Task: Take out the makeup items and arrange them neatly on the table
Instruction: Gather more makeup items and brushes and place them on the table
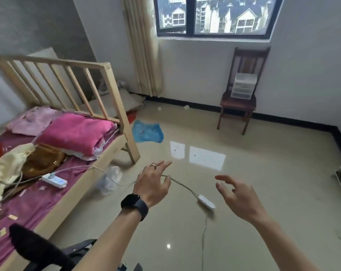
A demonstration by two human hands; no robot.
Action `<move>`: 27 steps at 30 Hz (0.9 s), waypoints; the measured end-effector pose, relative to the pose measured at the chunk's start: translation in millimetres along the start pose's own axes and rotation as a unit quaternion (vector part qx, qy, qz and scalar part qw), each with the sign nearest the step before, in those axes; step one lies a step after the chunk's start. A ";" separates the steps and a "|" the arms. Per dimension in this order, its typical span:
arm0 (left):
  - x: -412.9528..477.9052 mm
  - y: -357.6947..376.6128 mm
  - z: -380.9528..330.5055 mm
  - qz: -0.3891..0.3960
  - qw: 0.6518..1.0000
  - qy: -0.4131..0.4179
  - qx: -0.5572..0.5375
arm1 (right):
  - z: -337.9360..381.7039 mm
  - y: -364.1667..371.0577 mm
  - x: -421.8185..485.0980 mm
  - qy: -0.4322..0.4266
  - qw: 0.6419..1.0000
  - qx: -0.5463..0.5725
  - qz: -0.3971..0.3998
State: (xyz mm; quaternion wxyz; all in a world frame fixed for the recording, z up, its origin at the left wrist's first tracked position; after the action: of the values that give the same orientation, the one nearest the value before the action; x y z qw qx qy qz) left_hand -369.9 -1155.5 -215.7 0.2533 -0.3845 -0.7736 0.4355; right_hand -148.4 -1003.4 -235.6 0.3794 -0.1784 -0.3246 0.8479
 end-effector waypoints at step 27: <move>674.8 65.2 -78.4 0.076 0.979 0.189 -0.012 | -39.5 -114.4 559.4 0.107 0.977 -0.105 -0.151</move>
State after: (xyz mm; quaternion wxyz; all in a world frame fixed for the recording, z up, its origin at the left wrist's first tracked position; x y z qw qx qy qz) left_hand -677.2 -546.4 -195.2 0.3566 -0.5204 -0.6854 0.3638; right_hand -429.1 -505.0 -217.3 0.5145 -0.2560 -0.3922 0.7183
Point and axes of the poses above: each hand's wrist, its own x-axis towards the middle knuckle, its own y-axis out of the palm, z = x × y, the point moved 6 cm from there along x, towards the middle knuckle, and after that the axes turned 2 degrees about -x, right-handed, at the moved point
